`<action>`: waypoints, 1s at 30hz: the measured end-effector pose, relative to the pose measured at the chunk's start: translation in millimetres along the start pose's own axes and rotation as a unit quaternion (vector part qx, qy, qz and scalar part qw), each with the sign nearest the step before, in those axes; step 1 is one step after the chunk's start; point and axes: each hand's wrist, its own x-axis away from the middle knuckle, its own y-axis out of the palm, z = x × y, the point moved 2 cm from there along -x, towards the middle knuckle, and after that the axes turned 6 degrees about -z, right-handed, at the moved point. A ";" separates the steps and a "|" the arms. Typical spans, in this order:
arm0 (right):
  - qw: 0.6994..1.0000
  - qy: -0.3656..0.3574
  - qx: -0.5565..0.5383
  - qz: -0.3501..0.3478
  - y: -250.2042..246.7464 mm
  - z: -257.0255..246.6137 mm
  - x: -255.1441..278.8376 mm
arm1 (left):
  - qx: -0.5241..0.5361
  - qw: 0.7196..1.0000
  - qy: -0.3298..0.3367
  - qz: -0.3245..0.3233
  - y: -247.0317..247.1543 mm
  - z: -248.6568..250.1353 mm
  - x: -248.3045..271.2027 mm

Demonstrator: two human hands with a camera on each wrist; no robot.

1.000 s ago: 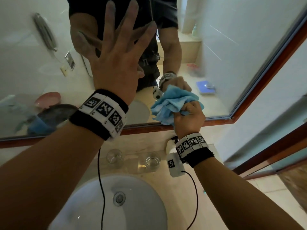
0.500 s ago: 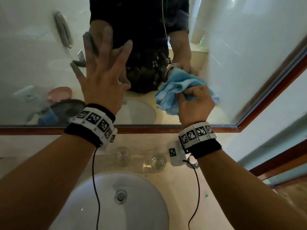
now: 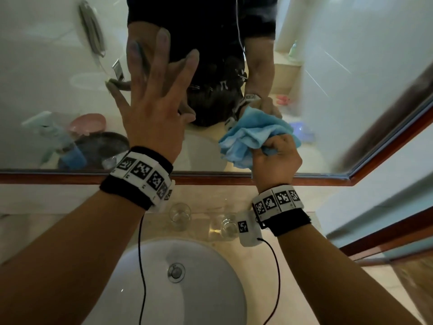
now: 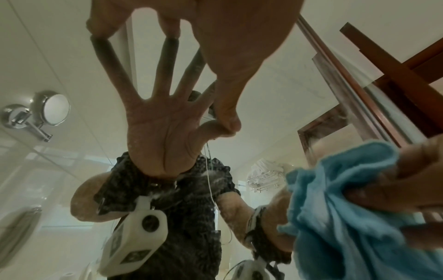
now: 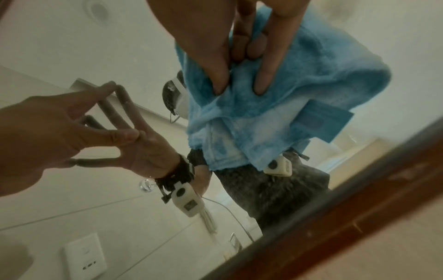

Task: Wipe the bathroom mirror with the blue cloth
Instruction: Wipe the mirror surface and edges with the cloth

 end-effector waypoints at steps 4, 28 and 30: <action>0.999 0.026 -0.005 -0.021 11.2 16.6 14.2 | 0.004 1.000 -0.006 0.003 3.7 0.8 3.3; 0.999 0.011 -0.033 0.005 17.6 -50.9 3.7 | 0.029 0.999 -0.024 0.000 17.6 -15.8 22.2; 0.999 -0.014 -0.030 0.013 20.0 -63.4 -2.7 | 0.044 0.998 -0.044 -0.004 15.8 -27.0 23.0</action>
